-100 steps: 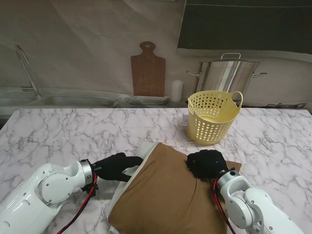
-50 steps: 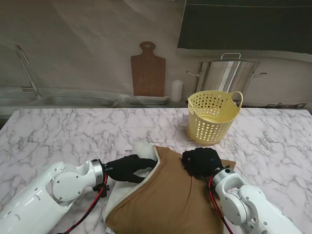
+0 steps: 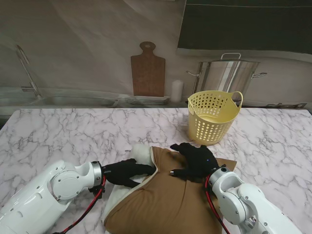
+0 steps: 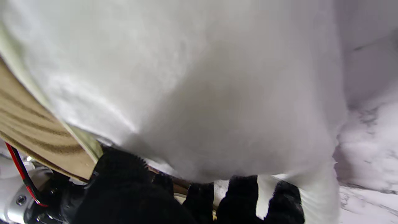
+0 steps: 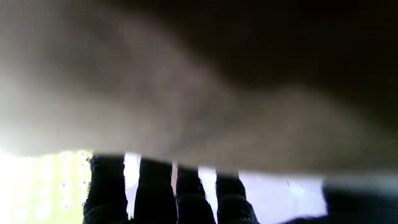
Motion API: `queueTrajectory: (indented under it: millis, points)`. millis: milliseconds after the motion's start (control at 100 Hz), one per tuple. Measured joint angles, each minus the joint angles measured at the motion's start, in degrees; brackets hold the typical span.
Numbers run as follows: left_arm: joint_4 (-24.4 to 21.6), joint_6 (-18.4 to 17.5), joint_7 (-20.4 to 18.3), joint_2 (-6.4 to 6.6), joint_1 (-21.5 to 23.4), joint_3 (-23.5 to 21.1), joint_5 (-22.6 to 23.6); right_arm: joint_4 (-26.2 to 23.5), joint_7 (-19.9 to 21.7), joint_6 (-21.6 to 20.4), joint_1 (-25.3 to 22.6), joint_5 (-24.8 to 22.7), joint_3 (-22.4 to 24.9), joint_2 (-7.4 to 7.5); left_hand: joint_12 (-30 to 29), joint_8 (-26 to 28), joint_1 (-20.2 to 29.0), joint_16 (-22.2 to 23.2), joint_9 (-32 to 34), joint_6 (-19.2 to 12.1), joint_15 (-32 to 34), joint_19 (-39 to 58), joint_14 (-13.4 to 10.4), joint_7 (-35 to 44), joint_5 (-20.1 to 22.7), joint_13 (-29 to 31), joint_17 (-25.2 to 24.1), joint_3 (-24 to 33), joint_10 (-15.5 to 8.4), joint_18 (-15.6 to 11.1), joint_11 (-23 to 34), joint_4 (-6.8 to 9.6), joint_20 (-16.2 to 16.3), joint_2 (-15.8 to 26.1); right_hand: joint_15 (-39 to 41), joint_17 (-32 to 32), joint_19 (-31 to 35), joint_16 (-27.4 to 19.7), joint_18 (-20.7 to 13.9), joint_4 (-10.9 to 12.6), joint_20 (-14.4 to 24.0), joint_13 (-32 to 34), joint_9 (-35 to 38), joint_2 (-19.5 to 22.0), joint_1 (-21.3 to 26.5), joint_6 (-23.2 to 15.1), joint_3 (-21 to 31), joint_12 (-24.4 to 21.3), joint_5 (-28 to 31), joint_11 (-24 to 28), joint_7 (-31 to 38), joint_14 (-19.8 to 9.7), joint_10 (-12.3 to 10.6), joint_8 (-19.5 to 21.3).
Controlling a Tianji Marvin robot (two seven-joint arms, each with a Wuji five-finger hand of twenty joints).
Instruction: Remove the pillowcase from the pillow and put it in the laundry basket
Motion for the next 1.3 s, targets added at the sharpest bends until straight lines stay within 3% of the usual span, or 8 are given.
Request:
queueTrajectory:
  millis: [160,190,290,370,450,800,1100,1300]
  points:
    - [-0.04,-1.54,0.19,0.37,1.07,-0.74,2.09,2.38,2.18,4.48,6.58,0.20,-6.75,0.88,-0.26,-0.12,0.02,-0.46,-0.50,0.59,-1.77,-2.92,-0.73,-0.85,-0.03,-0.67,0.00,0.04,-0.99,-0.64,-0.26,0.00,-0.20,0.05,7.13,7.62,4.26,5.00,0.05,-0.53,2.92,10.87,0.99,-5.05,-1.55,1.56,1.66,-2.49,-1.84,-0.96,-5.26,-1.04,1.46,0.08]
    - [-0.07,-1.68,0.20,0.43,1.15,-0.83,2.42,2.99,2.50,4.45,7.41,0.31,-7.31,0.83,-0.32,-0.13,0.02,-0.82,-0.51,0.59,-1.78,-3.08,-1.05,-0.90,-0.03,-0.70,0.00,0.04,-1.33,-0.96,-0.32,0.00,-0.24,0.07,10.29,9.99,6.70,6.36,-1.17,-1.05,3.43,13.83,4.17,-5.73,1.78,1.57,0.43,-1.50,-1.50,1.39,-3.26,-2.36,0.60,1.64]
    - [-0.13,-1.83,0.01,0.54,1.19,-0.90,3.00,5.16,1.40,3.69,9.28,0.60,-8.87,0.62,-0.38,-0.13,0.02,-1.01,-0.52,0.61,-2.13,-3.39,-1.52,-0.90,-0.03,-0.74,0.00,0.35,-1.85,-1.26,-0.88,0.00,-0.28,0.10,21.61,18.05,15.91,8.82,-4.64,-1.38,3.92,23.19,25.31,-6.83,15.45,-3.62,-7.54,4.87,14.55,11.30,12.16,-4.78,-6.13,3.50]
    - [-0.20,-1.59,-0.81,0.60,1.05,-0.90,3.22,7.29,-3.51,2.56,9.56,2.02,-9.14,-0.01,-0.73,-0.13,0.02,-1.16,-0.52,0.63,-2.45,-5.18,-1.88,-0.92,-0.03,-1.29,0.00,0.75,-2.55,-1.77,-0.96,0.32,-0.31,0.13,29.24,22.15,20.51,8.96,-5.87,-6.81,3.92,29.07,39.66,-8.21,18.71,-9.86,-3.44,9.63,24.92,13.48,34.91,-5.21,-6.89,-6.66]
    - [-0.89,-0.75,-2.13,0.65,0.78,-0.90,5.16,8.45,-6.93,1.33,9.00,2.68,-8.63,-0.68,-0.87,-0.18,-0.01,-1.43,-1.10,0.17,-2.72,-5.47,-3.65,-2.31,-0.08,-1.89,0.00,0.76,-4.40,-2.60,-1.25,0.33,-0.31,0.74,35.43,23.58,22.35,10.19,-6.58,-9.24,3.92,30.55,42.98,-8.78,18.71,-11.67,1.44,14.43,28.65,18.07,41.00,-6.27,-7.11,-7.87]
    - [-2.41,1.10,-5.12,0.70,-0.11,-0.09,6.05,1.87,-1.79,-1.44,-0.18,-4.28,1.11,-1.00,-1.54,-0.19,-1.34,-1.79,-1.97,-2.82,-3.20,-5.48,-7.62,-2.37,-0.09,-3.16,0.00,0.76,-9.20,-2.00,-1.70,0.33,-0.52,0.76,39.60,23.63,22.81,10.23,-6.74,-10.28,2.85,30.58,44.55,-8.48,18.61,-15.99,4.08,27.13,29.21,26.44,42.58,-12.45,-9.86,-2.41]
    - [-3.45,2.53,-7.66,0.75,-0.33,0.23,6.10,-1.15,-2.06,-1.18,-6.96,-7.14,7.24,-1.00,-1.81,-0.91,-2.15,-3.19,-2.45,-5.68,-4.65,-4.71,-12.01,-3.76,-0.49,-4.35,0.27,0.76,-10.35,-0.58,-1.84,0.33,-0.52,0.77,39.61,23.63,22.81,10.23,-6.74,-11.37,2.82,30.63,44.66,-7.06,18.54,-20.30,4.07,28.66,30.35,26.87,42.52,-14.35,-11.56,-0.48]
    - [-3.76,2.86,-8.20,0.77,-0.47,0.27,6.38,-1.53,-2.08,0.02,-8.22,-7.68,8.32,-0.93,-1.83,-0.96,-2.17,-3.24,-2.45,-5.72,-5.03,-4.70,-12.26,-3.76,-0.86,-4.43,0.27,0.76,-10.37,-0.57,-2.02,0.33,-0.52,0.78,40.16,23.63,22.81,10.23,-6.74,-11.44,2.81,30.72,45.17,-7.06,18.51,-21.04,4.07,28.74,30.35,26.90,41.63,-14.65,-11.99,-0.48]
